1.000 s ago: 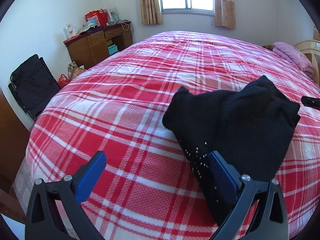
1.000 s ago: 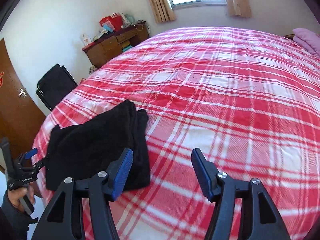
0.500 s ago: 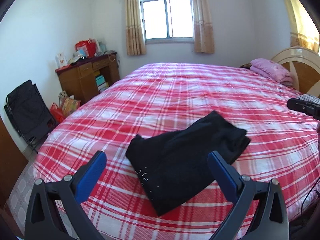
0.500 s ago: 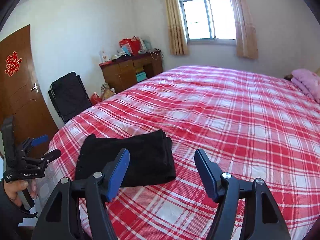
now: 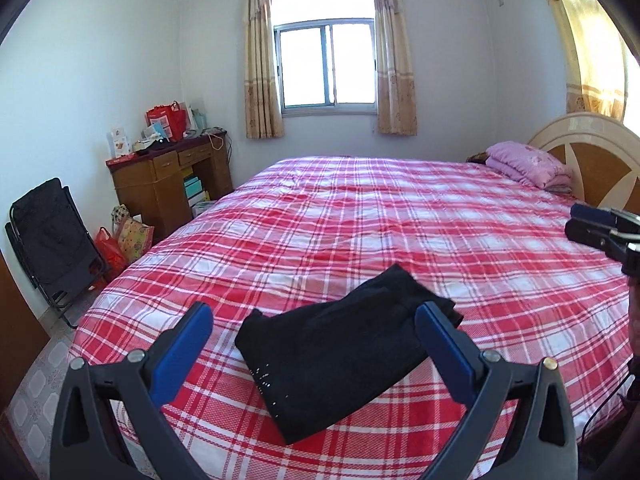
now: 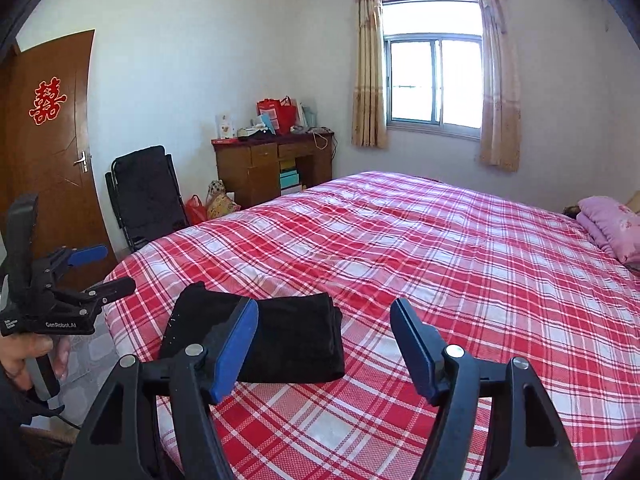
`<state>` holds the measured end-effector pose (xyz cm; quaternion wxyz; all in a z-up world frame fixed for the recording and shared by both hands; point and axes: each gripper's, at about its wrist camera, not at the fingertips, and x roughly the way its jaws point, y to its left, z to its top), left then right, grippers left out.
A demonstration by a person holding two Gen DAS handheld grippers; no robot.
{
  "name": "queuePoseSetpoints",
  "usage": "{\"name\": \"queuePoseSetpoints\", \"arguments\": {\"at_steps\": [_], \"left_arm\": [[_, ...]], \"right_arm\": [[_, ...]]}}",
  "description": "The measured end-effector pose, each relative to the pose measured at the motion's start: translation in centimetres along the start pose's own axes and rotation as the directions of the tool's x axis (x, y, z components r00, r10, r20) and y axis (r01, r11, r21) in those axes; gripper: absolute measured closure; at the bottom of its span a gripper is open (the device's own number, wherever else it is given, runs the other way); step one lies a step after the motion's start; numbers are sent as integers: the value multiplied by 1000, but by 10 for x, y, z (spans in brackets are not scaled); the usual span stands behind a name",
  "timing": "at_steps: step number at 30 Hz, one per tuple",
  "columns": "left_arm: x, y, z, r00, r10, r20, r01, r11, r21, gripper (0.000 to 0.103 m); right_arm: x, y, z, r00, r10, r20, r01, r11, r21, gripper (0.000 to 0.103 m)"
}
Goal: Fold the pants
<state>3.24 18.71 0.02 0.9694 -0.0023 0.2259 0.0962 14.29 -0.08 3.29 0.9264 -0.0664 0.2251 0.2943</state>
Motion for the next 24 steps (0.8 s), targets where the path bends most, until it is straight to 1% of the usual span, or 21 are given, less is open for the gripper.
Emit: {"name": "queuePoseSetpoints", "arguments": {"at_steps": [7,11,16,24], "left_arm": [[-10,-7,12,999,-12,41,12,1000,-1,0],[-14,-8,14,998,-2,57,1,1000,13,0],[-10,-7,12,999,-3,46,2,1000,9,0],[-9,-14,10,999,4,41,-6,1000,28,0]], "right_arm": [[-12,-3,4,1000,-20,21,20,1000,0,32],[-16,-4,5,999,-19,29,19,1000,7,31],[-16,-1,4,999,-20,25,21,1000,-8,31],[-18,0,5,999,-24,29,24,1000,-10,31]]}}
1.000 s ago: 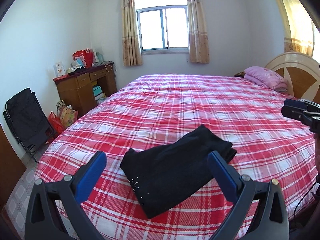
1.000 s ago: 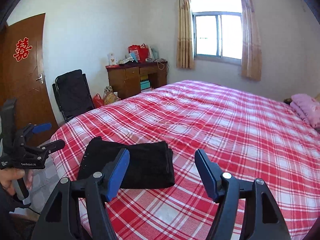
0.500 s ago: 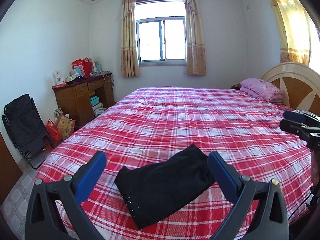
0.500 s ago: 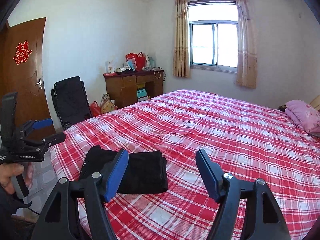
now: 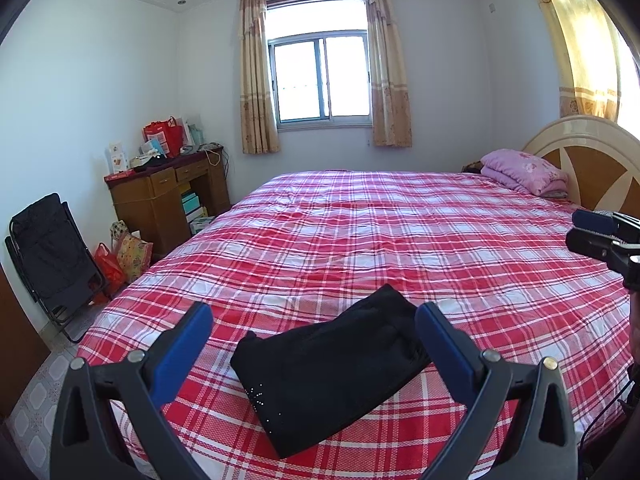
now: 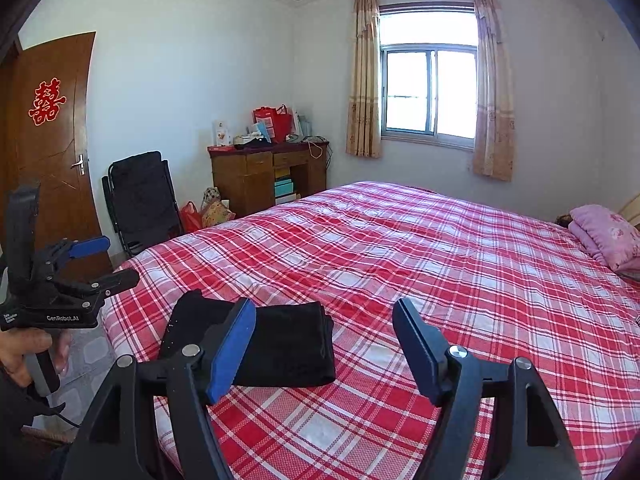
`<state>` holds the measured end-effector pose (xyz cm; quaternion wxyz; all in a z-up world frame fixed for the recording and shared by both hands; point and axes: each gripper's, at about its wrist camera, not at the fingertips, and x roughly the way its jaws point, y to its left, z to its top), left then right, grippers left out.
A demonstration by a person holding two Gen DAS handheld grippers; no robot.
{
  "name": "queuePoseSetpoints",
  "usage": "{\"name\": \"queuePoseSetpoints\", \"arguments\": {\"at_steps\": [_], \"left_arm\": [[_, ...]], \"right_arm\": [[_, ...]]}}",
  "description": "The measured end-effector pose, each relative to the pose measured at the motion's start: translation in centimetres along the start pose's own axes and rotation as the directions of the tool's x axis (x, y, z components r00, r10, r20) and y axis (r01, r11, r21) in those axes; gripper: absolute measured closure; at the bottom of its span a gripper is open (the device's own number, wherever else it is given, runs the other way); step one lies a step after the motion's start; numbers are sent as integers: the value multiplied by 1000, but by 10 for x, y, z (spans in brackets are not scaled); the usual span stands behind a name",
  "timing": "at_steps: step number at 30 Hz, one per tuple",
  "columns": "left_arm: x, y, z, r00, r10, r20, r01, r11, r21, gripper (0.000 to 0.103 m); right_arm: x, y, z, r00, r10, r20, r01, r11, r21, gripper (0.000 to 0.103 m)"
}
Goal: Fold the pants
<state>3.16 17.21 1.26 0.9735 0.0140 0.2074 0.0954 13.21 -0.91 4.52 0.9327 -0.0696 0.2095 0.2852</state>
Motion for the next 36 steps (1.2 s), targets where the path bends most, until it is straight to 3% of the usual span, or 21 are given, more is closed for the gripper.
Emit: {"name": "queuePoseSetpoints", "arguments": {"at_steps": [9,26,31,36], "left_arm": [[-5,1,2,1000,20,24,-20,1000,-9,0],[6,-3,-3,996,77,-34,-76,997,25,0],[9,-4,-8,997,68,-32,-67,997,37,0],[11,-11,-10,998,64,-30,-62,996,62,0]], "right_arm": [[-2,1,-1,1000,-2,4,2,1000,-5,30],[-1,4,-6,1000,-15,-11,15,999,-28,30],[3,0,-21,998,-40,-50,38,998,-53,30],[3,-13,-20,998,-25,-50,25,1000,10,30]]}}
